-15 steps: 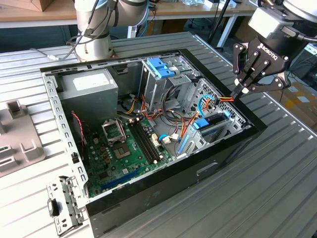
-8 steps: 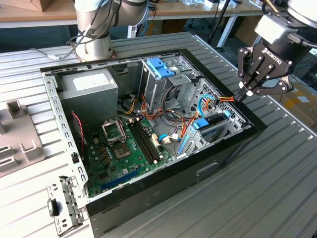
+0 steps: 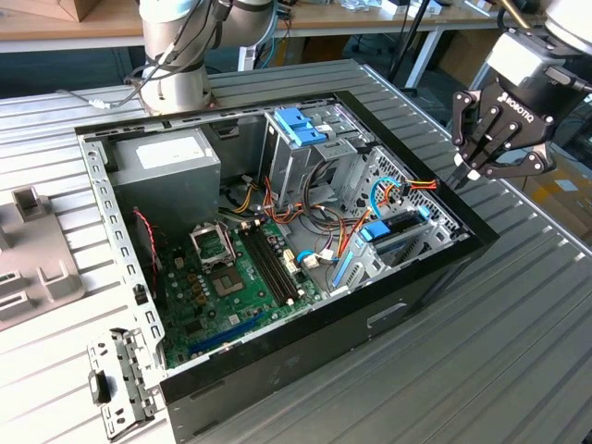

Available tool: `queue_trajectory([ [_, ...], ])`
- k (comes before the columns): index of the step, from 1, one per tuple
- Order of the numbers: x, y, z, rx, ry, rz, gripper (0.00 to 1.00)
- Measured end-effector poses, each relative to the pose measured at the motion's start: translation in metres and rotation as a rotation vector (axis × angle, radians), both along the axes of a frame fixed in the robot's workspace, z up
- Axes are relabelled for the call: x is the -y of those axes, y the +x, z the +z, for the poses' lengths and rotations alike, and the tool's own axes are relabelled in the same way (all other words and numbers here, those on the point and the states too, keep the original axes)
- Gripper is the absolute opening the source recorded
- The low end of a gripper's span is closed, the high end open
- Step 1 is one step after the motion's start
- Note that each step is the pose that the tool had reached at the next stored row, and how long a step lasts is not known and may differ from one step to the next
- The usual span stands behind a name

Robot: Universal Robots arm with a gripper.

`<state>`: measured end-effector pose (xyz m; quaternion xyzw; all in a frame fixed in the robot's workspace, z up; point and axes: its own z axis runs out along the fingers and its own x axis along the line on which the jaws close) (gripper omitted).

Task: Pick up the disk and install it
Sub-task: 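Insert the disk into the insertion slot, then insert the first disk wire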

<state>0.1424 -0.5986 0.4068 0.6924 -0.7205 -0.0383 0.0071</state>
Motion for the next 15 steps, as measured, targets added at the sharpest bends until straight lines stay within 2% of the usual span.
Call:
queue_trajectory([
  [12,0.0,0.0005,-0.0001,0.0,0.0,0.0,0.11],
  [15,-0.0017,0.0035,-0.0006,-0.0001,-0.0011,0.003,0.11],
])
